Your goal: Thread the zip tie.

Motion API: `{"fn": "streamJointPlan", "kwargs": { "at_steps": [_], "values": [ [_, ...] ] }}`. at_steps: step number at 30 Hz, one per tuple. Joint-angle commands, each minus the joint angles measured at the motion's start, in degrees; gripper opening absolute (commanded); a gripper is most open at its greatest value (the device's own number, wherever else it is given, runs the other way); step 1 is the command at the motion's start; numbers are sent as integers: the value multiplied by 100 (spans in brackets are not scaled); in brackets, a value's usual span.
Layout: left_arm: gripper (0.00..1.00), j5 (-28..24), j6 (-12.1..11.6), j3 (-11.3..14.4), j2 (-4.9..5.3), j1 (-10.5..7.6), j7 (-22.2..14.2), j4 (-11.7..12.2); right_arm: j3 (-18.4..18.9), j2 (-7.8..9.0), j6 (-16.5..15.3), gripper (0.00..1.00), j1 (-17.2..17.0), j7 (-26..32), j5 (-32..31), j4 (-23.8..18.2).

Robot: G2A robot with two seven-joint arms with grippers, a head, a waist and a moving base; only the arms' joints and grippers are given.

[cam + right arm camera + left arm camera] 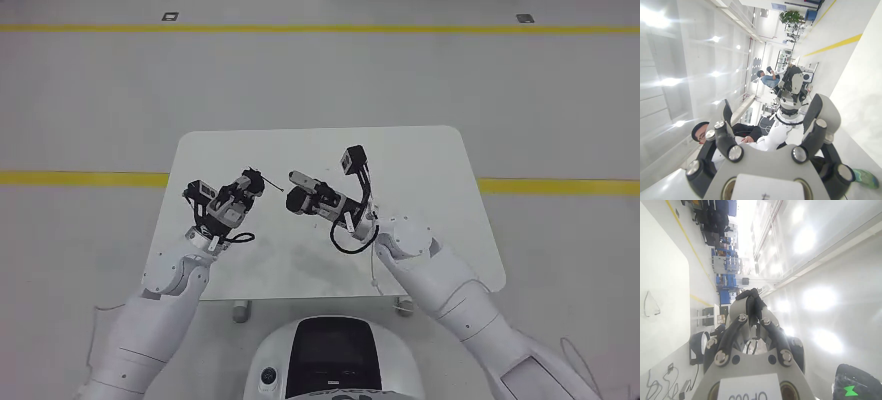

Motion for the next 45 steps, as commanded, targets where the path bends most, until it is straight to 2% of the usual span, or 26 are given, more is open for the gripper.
{"fn": "streamJointPlan", "kwargs": {
  "at_steps": [1, 2, 4, 7, 11, 16, 21, 33, 35, 45],
  "values": [
    [0, 2, -40, 17, -14, 11, 106, -1, -12, -11, 15, 100, -11, -81, -69, -18],
    [0, -24, -61, 26, -24, 16, 152, -1, -15, -17, 21, 89, -21, -106, -88, -26],
    [0, -89, -20, 39, -35, 16, 155, -1, -19, -25, 54, 48, -30, -149, -150, -36],
    [0, -169, 55, 41, -46, 17, 134, 6, -38, -45, 91, 44, -49, -195, -173, -52],
    [0, -205, 116, 46, -50, 18, 93, 10, -62, -73, 59, 33, -61, -287, -260, -46],
    [0, -205, 116, 46, -50, 18, 93, 10, -86, -105, 24, 32, -75, -279, -274, -31],
    [0, -205, 116, 46, -50, 18, 93, 10, -91, -129, 23, 18, -82, -271, -317, -25],
    [0, -205, 116, 46, -50, 18, 93, 10, -36, -169, 63, 8, -83, -253, -431, 41],
    [0, -205, 116, 46, -50, 18, 93, 10, -29, -176, 80, 0, -78, -242, -436, 54],
    [0, -205, 116, 46, -50, 18, 93, 10, 34, -197, 182, 0, -66, -192, -524, 110]
  ]
}}
